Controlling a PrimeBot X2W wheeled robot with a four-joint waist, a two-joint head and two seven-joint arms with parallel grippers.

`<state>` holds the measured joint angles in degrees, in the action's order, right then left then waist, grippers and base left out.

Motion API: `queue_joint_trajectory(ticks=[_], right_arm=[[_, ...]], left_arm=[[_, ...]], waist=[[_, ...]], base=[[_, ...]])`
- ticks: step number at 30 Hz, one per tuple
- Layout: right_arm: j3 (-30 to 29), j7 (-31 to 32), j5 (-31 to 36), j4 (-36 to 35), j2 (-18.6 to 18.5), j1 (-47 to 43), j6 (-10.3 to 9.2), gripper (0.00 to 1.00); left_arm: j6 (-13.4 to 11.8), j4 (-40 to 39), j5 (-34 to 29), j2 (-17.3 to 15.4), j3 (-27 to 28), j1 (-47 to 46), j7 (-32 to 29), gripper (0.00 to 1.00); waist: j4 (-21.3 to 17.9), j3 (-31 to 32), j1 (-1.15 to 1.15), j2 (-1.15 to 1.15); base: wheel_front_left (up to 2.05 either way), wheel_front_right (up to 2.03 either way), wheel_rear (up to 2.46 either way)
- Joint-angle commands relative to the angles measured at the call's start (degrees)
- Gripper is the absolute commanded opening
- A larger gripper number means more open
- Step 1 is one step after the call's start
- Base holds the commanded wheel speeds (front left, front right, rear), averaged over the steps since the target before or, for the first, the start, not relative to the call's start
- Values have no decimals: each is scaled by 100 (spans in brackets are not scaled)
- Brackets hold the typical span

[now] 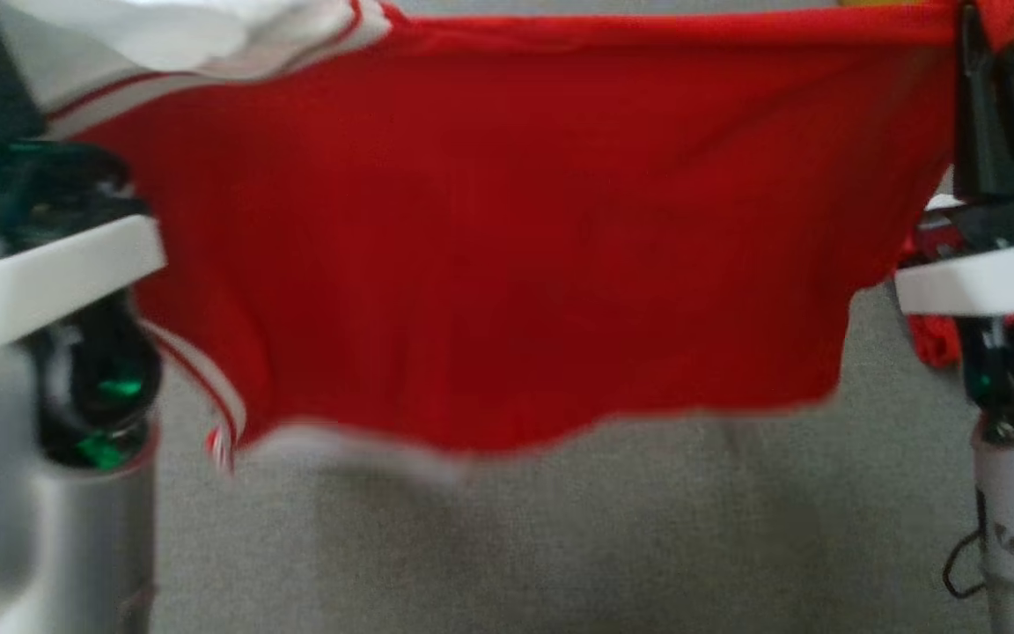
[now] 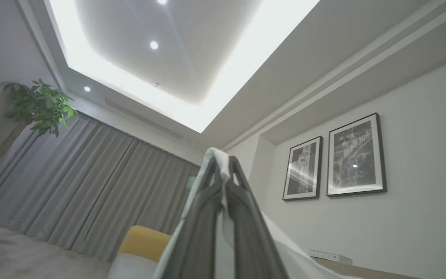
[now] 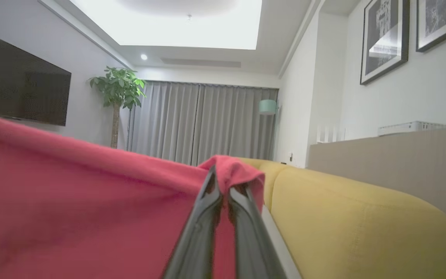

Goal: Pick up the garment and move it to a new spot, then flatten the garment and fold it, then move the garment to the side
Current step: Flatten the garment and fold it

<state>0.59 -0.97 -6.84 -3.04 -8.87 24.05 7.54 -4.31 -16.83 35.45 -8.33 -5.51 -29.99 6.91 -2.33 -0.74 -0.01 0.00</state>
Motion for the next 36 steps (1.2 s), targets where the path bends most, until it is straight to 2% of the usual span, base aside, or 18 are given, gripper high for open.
queue_joint_trajectory(ticks=[1, 5, 6, 8, 11, 14, 15, 19, 21, 22, 23, 26, 29, 36], right_arm=[[53, 283, -105, -608, -40, -67, -5, 0], [-113, 724, -168, -1105, -34, -92, -5, 0], [-113, 724, -168, -1105, -34, -92, -5, 0], [-113, 862, -182, -1121, -75, 105, -5, 0], [-121, 1022, -327, -745, -128, 754, -5, 0], [354, 919, 89, -1, -670, 1745, -5, 0], [476, 862, 135, 349, -737, 2098, -5, 0], [736, 519, 240, 1831, -734, 3744, -5, 0], [658, 239, 385, 2514, -677, 4508, -5, 0], [573, -88, 578, 3142, -612, 5065, -5, 0], [540, -242, 683, 3427, -591, 5254, -5, 0], [465, -650, 915, 4165, -537, 5531, -5, 0], [365, -934, 1004, 4783, -505, 5455, -5, 0], [707, -1193, 1023, 5859, -593, 4553, -5, 0]], left_arm=[[-130, -524, 112, -277, 356, -65, -292, 0], [-222, -614, 169, -608, 520, -236, -780, 0], [-222, -614, 169, -608, 520, -236, -780, 0], [-195, -357, 320, -675, 557, -534, -959, 0], [-59, 364, 339, -882, 544, -1228, -1114, 0], [138, 1464, 156, -1133, 439, -2163, -1121, 0], [228, 1855, 14, -1228, 352, -2484, -1067, 0], [485, 3387, -356, -1400, 166, -3898, -676, 0], [529, 4030, -492, -1393, 123, -4577, -392, 0], [545, 4588, -599, -1340, 81, -5085, -89, 0], [574, 4832, -646, -1303, 38, -5258, 44, 0], [733, 5469, -768, -1215, -140, -5545, 349, 0], [890, 5936, -826, -1129, -294, -5456, 561, 0], [1130, 6452, -939, -1039, -761, -4341, 772, 0]], waist=[[4, -105, 1, 0], [33, -440, 1, 0], [33, -440, 1, 0], [37, -708, 1, 0], [-3, -1192, 1, 0], [-48, -1687, 1, 0], [-56, -1824, 1, 0], [-76, -2273, 1, 0], [-32, -2414, 1, 0], [23, -2468, 1, 0], [57, -2470, 1, 0], [138, -2423, 1, 0], [211, -2338, 1, 0], [370, -2034, 1, 0]], base=[[0, 0, 0], [0, 0, 0], [0, 0, 0], [0, 0, 0], [0, 0, 0], [0, 0, 0], [0, 0, 0], [0, 0, 0], [0, 0, 0], [0, 0, 0], [0, 0, 0], [0, 0, 0], [0, 0, 0], [0, 0, 0]])
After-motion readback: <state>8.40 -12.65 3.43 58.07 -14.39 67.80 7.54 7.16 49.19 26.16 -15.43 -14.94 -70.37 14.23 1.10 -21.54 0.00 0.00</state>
